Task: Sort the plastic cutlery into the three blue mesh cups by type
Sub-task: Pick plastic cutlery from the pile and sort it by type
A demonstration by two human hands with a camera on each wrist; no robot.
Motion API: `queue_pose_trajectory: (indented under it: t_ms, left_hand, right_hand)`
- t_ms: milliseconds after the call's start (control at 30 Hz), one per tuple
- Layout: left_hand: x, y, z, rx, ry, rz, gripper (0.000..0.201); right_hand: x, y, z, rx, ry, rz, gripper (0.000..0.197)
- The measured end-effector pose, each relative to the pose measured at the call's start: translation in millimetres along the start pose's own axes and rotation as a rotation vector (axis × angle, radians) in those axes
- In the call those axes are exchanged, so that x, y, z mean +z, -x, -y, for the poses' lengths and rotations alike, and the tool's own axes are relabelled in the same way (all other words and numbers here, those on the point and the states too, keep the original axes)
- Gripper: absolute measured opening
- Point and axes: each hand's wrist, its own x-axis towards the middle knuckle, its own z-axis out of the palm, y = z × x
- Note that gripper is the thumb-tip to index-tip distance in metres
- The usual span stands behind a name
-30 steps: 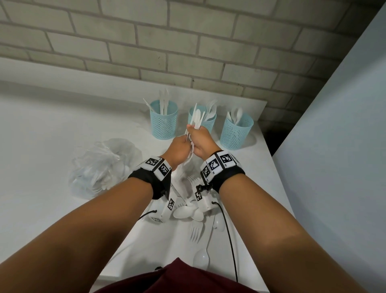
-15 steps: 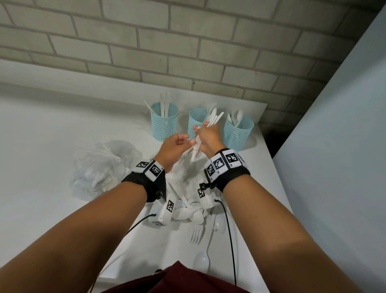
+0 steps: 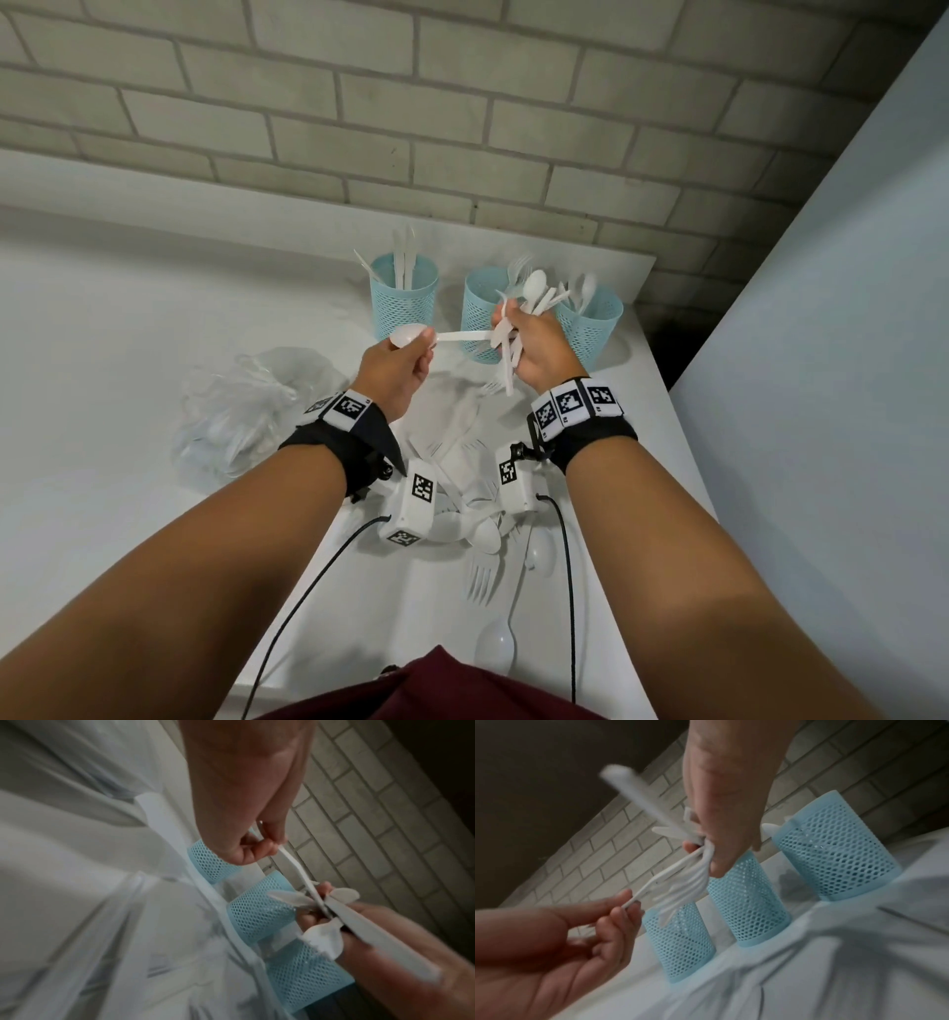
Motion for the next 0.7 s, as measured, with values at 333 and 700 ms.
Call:
queue_pose_trajectory:
  t_ms: [333,700]
  left_hand:
    - [15.8,9.5,5.3,-0.217,-0.060,0.230,0.031]
    - [18.3,19.3,1.5,-0.093,-0.304,0.321,0.035]
  right_hand:
    - [4.2,19.0,-12.4,0.152,0.220,0.241,0.024]
    - [23.2,33.0,-25.1,0.124,0.485,0.257,0.022]
